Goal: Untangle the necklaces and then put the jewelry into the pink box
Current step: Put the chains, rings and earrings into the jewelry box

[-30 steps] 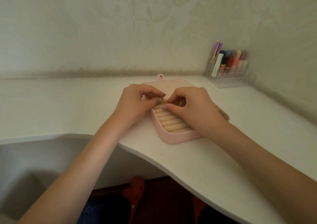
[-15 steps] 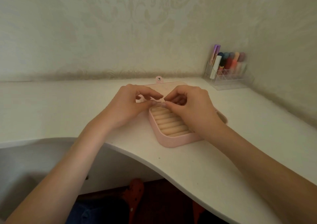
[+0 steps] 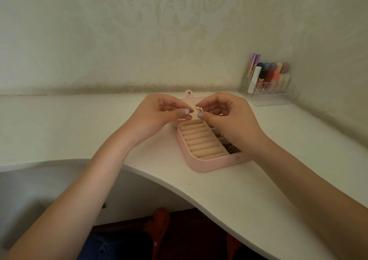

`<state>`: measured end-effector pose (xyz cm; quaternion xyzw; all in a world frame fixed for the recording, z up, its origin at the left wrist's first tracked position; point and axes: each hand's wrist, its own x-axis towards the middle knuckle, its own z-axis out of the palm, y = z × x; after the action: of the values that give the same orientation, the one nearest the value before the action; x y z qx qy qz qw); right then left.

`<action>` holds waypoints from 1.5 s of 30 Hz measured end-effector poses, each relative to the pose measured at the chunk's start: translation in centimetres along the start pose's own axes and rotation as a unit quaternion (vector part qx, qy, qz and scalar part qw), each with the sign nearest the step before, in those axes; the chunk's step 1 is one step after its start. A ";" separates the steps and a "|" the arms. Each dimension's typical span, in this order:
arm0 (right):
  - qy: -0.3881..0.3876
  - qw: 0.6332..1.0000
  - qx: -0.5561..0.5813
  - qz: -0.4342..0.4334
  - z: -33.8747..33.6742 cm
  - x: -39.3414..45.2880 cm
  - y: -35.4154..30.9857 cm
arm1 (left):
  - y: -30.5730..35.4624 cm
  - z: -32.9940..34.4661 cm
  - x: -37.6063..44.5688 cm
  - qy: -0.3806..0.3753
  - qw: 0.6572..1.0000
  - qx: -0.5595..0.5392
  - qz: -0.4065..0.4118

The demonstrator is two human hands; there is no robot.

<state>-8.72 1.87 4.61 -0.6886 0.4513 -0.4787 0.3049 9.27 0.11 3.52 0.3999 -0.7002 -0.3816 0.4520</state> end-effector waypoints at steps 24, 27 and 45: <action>-0.014 0.974 0.169 0.151 0.2 -0.1 0.0 | -0.2 0.6 0.2 0.076 0.997 -0.017 -0.011; -0.011 0.989 0.088 0.122 0.1 -0.1 0.2 | -0.1 0.7 0.3 0.081 0.996 -0.018 -0.009; -0.011 0.996 -0.092 -0.001 -0.2 0.2 0.5 | 0.6 0.7 0.4 0.038 0.998 -0.034 -0.035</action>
<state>-9.04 1.48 4.30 -0.7193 0.4894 -0.4279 0.2449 8.32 0.11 3.99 0.4228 -0.6546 -0.4054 0.4779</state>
